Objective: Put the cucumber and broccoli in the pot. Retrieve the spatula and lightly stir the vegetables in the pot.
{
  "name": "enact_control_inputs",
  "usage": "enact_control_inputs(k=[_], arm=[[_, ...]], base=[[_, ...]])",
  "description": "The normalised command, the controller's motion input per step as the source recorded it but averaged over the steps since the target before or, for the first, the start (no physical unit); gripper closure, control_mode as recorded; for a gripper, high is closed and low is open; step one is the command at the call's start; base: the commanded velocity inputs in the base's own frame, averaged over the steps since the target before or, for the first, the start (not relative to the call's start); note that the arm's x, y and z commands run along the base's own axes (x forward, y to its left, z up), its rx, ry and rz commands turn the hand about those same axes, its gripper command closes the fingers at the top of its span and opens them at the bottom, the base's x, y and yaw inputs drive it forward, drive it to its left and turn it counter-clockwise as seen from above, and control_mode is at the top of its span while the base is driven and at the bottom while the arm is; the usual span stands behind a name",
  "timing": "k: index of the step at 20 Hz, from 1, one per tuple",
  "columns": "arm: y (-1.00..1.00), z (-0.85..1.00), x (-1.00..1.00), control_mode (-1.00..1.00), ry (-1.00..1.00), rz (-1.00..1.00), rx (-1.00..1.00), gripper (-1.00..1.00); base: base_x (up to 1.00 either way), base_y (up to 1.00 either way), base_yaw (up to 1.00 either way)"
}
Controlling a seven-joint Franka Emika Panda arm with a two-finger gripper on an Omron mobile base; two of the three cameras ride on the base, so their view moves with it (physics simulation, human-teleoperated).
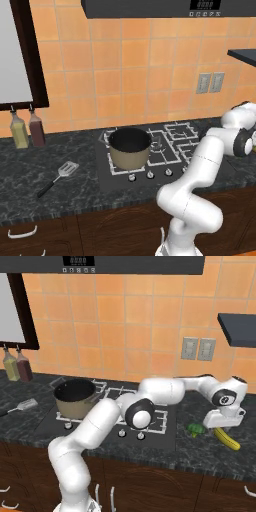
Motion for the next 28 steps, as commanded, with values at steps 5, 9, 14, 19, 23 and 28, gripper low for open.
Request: enact_control_inputs(k=[5,9,14,19,23,28], arm=[[0.07,-0.38,0.03,-1.00,-0.14,0.05,-0.09,-1.00],[0.00,-0.21,0.01,-1.00,-0.24,0.01,-0.18,-1.00],[0.11,-0.52,-0.08,-1.00,-0.06,0.00,-0.16,1.00],[0.24,-0.23,-0.10,-1.00,0.00,0.00,-0.03,1.00],[0.41,0.16,-0.29,-1.00,0.00,-0.01,0.00,1.00],[0.55,0.79,-0.41,-1.00,0.00,-0.06,0.00,1.00]], base=[[0.00,0.00,0.00],[0.00,0.00,0.00],[0.00,0.00,0.00],[0.00,0.00,0.00],[0.00,0.00,0.00],[0.00,0.00,0.00]])
